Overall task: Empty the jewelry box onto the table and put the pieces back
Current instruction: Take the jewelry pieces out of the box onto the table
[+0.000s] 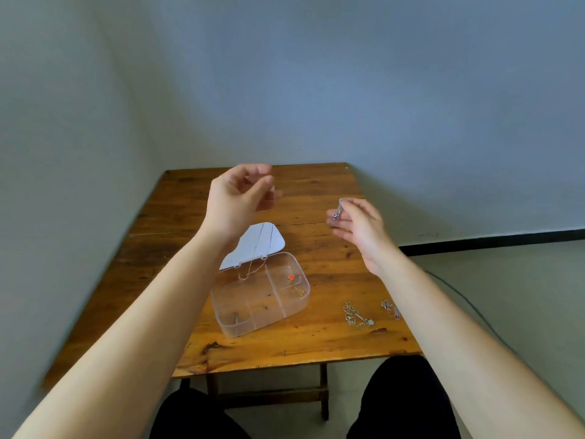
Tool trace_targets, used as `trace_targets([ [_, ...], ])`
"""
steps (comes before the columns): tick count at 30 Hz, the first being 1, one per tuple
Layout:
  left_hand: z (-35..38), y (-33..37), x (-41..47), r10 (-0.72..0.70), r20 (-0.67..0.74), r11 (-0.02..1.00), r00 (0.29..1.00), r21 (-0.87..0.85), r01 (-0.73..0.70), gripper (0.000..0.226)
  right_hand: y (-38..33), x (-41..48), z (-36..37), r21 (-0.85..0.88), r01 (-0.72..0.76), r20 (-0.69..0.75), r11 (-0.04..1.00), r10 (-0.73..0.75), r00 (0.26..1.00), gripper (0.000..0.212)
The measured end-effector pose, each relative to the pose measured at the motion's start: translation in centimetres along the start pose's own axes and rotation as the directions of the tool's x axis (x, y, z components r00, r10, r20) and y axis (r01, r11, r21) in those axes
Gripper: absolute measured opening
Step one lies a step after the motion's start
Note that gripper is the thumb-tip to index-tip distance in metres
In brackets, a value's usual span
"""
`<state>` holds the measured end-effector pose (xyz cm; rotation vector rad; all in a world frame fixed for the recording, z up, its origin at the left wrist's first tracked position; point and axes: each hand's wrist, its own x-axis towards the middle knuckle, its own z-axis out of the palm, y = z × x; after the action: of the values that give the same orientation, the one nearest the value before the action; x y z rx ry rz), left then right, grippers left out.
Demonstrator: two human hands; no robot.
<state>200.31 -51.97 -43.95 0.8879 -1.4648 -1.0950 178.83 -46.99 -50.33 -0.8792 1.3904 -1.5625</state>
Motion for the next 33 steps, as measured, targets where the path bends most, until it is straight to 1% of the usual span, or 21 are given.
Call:
trace_targets([
  [3,2.7,2.0,1.5,-0.001,0.006,0.986,1.0,-0.165,0.002,0.008,-0.6,0.6,-1.7,0.006,0.008,-0.023,1.0,-0.007,1.0,0.011],
  [6,5.0,3.6,3.0,0.023,0.023,0.969,0.999,-0.246,-0.016,0.008,-0.7,1.1,-3.2,-0.01,0.005,-0.05,1.0,-0.005,0.999,0.013],
  [10,7.4,4.6,4.3,0.043,0.052,0.957,0.998,-0.288,-0.027,0.007,-0.3,1.6,-5.2,-0.03,-0.007,-0.096,1.0,0.004,0.995,0.016],
  [14,9.7,2.8,3.9,0.005,0.088,0.965,0.996,-0.261,0.018,0.008,1.2,1.6,-6.9,-0.086,-0.048,-0.137,0.995,0.036,0.99,0.015],
  [16,10.6,0.5,2.9,-0.034,0.104,0.973,0.994,-0.223,0.057,0.011,2.4,1.4,-7.5,-0.151,-0.087,-0.149,0.985,0.065,0.987,0.014],
  [19,11.5,-3.6,0.8,-0.138,0.139,0.984,0.981,-0.089,0.152,0.014,4.6,0.8,-8.4,-0.322,-0.166,-0.153,0.932,0.122,0.981,0.012],
  [22,11.6,-7.5,-1.4,-0.305,0.188,0.952,0.934,0.065,0.298,0.011,6.4,0.3,-9.1,-0.449,-0.234,-0.143,0.862,0.189,0.971,0.018],
  [24,11.5,-9.5,-2.5,-0.372,0.233,0.924,0.898,0.187,0.334,0.012,7.1,-0.1,-9.4,-0.48,-0.254,-0.137,0.84,0.214,0.967,0.018],
  [26,11.4,-10.8,-3.2,-0.386,0.26,0.896,0.885,0.335,0.293,0.01,7.4,-0.3,-9.6,-0.535,-0.246,-0.121,0.808,0.215,0.969,0.019],
  [28,11.2,-11.2,-3.5,-0.365,0.274,0.871,0.89,0.439,0.222,0.01,7.2,-0.4,-9.6,-0.588,-0.23,-0.11,0.775,0.205,0.973,0.022],
  [30,11.0,-11.2,-3.5,-0.341,0.272,0.865,0.9,0.465,0.188,0.012,6.8,-0.5,-9.6,-0.618,-0.217,-0.11,0.756,0.19,0.976,0.023],
  [33,9.9,-10.6,-3.3,-0.305,0.251,0.878,0.919,0.448,0.169,0.013,5.9,-0.6,-9.4,-0.627,-0.197,-0.109,0.753,0.166,0.98,0.022],
])
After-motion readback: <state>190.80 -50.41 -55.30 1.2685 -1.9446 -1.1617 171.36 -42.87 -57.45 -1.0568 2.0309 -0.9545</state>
